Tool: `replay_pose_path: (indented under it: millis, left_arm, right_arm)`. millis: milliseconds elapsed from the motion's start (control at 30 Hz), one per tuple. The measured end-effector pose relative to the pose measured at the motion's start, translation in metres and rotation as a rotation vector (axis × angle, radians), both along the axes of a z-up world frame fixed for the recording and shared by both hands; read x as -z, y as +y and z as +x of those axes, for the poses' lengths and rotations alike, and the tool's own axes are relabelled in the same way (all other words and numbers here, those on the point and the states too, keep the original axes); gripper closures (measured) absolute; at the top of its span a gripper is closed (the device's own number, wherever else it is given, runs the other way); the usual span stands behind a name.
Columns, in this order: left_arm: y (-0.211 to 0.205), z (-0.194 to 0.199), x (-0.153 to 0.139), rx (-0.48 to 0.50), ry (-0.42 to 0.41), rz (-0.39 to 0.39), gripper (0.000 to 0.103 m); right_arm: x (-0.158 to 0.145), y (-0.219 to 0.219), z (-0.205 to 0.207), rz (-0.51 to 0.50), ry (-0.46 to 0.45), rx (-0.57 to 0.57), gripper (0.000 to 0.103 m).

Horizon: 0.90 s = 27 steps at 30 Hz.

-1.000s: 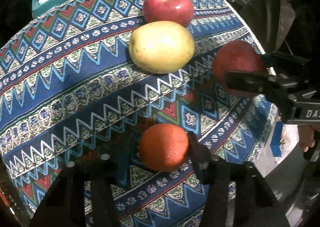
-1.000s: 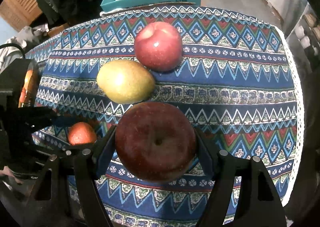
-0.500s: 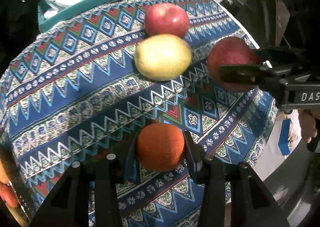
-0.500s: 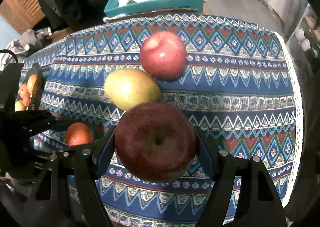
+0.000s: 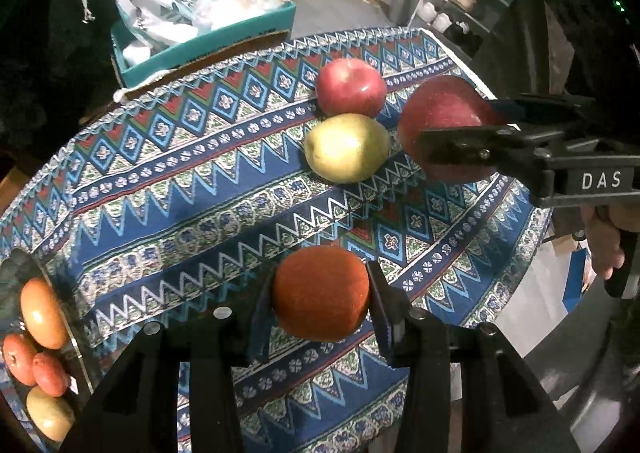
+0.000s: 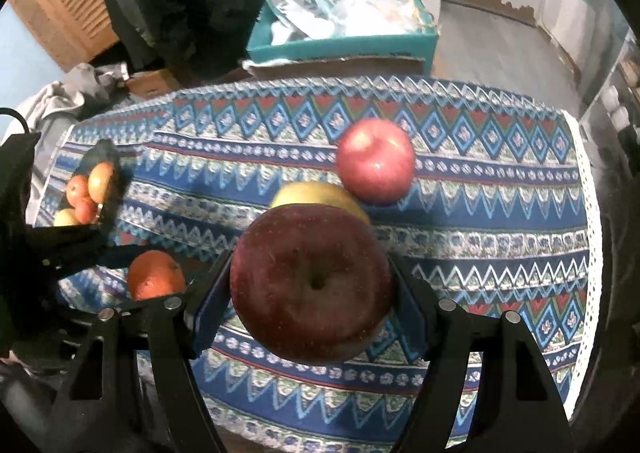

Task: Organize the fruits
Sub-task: 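Carry the tangerine and dark red apple over the glass bowl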

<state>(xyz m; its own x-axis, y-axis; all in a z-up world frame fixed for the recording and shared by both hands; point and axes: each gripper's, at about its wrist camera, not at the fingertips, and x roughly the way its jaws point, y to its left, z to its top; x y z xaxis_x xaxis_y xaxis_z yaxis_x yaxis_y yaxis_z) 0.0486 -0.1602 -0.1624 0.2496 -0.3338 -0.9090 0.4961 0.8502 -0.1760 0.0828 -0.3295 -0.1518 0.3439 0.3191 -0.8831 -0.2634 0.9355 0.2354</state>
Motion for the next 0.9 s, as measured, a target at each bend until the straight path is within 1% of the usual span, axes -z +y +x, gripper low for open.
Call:
replay_pose_path:
  millis: [133, 400, 900]
  left_arm:
    - [0.009, -0.002, -0.011, -0.019, -0.020, -0.004, 0.058]
    - [0.045, -0.006, -0.036, -0.078, -0.057, -0.026, 0.058]
    - [0.094, -0.015, -0.056, -0.150, -0.102, -0.044, 0.058]
  right_arm:
    - [-0.013, 0.014, 0.001, 0.013, -0.025, -0.026, 0.029]
    - [-0.033, 0.040, 0.001, 0.040, -0.052, -0.072, 0.029]
    - [-0.059, 0.102, 0.008, 0.075, -0.074, -0.163, 0.029]
